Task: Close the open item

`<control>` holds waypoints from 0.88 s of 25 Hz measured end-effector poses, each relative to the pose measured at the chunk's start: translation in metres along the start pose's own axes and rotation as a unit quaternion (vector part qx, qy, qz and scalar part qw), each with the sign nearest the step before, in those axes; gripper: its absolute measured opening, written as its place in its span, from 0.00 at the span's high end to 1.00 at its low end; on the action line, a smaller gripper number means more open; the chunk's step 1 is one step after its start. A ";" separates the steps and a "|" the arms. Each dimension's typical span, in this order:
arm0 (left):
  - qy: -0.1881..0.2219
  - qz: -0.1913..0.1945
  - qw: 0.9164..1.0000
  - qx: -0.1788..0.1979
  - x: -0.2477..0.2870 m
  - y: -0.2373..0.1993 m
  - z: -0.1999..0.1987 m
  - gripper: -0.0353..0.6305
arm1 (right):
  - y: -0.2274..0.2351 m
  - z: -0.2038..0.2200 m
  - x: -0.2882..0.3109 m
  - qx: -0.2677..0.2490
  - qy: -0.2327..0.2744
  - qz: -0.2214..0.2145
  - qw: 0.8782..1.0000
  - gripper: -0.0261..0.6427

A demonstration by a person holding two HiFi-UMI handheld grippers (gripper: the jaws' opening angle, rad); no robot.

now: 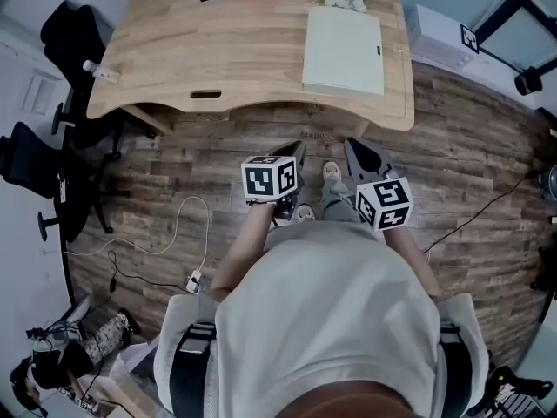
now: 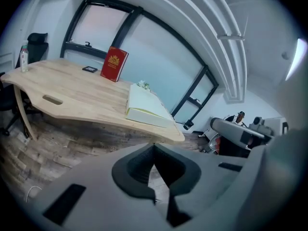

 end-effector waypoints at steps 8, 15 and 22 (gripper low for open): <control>0.016 -0.022 1.000 -0.012 -0.036 -0.007 0.023 0.92 | -0.019 0.006 -0.001 -0.011 0.000 -0.020 1.000 0.93; 0.024 -0.036 0.999 -0.017 -0.053 -0.014 0.033 0.92 | -0.034 0.009 0.001 -0.014 0.000 -0.032 0.999 0.93; 0.027 -0.036 0.999 -0.028 -0.054 -0.020 0.034 0.92 | -0.037 0.012 0.003 -0.020 -0.002 -0.033 0.999 0.93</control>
Point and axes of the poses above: the fingertips, and each gripper's own axes: x forward along the fingers, y to its right, z out of its underside, the point moved 5 cm from there along -x, backward along the fingers, and after that the axes turned 8 degrees about z, right-handed, at the moved point
